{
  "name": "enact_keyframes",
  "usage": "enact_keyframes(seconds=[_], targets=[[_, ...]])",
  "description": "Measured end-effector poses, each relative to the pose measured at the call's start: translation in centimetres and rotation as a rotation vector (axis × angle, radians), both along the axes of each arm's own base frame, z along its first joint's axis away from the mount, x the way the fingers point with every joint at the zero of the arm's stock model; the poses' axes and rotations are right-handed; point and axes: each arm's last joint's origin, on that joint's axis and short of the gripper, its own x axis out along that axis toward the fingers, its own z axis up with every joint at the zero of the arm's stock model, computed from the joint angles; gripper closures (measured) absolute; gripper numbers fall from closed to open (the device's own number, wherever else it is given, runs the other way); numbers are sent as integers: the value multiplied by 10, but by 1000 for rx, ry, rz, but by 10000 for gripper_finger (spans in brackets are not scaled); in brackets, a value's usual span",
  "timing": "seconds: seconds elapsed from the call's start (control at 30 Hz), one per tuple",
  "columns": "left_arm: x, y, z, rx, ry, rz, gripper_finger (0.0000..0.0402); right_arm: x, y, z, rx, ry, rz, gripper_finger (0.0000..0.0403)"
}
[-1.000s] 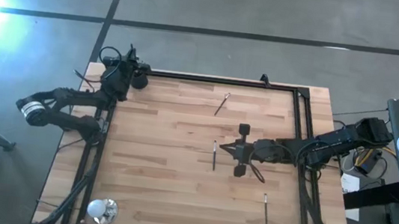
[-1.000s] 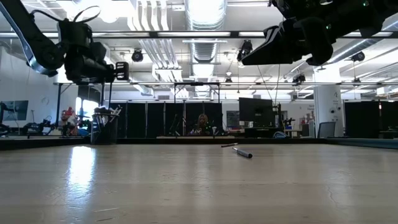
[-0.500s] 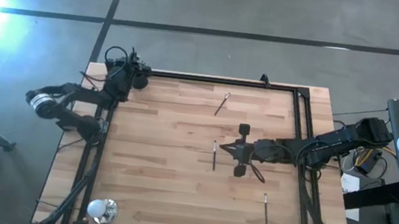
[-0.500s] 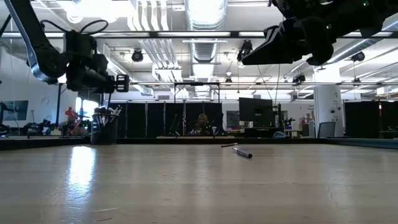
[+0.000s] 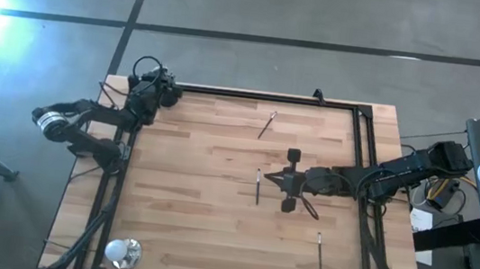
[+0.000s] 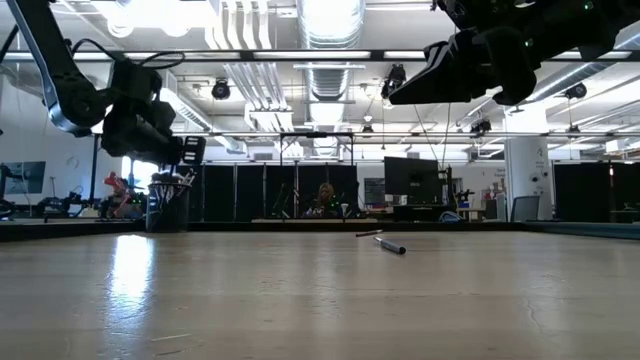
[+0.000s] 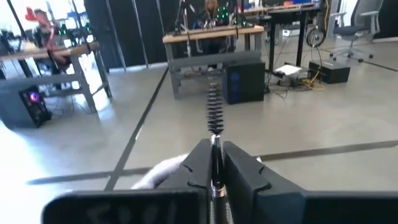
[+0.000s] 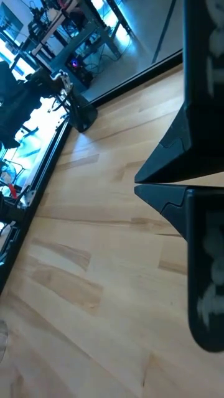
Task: Put items in baskets/containers
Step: Put the black lash brush into the black pen holder, then put the black eyeshadow brush into the black pen holder
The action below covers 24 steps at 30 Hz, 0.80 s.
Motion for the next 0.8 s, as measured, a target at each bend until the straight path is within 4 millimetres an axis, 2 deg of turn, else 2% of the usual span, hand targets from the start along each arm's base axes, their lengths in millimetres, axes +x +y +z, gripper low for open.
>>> enact_keyframes(seconds=[0.23, 0.47, 0.63, 0.8], targets=[[-1, -2, -1, -35, 1, -7, 334, 0, 0, 0, 6, 1, -2, 394], [-5, -9, 9, -42, -11, -55, 325, 0, 0, -1, 42, 2, -16, 394], [-5, -24, 24, -44, -64, -222, 336, -1, 0, -3, 114, 10, -47, 394], [7, -50, 34, -63, -123, -471, 373, -3, -1, -8, 255, 11, -118, 394]])
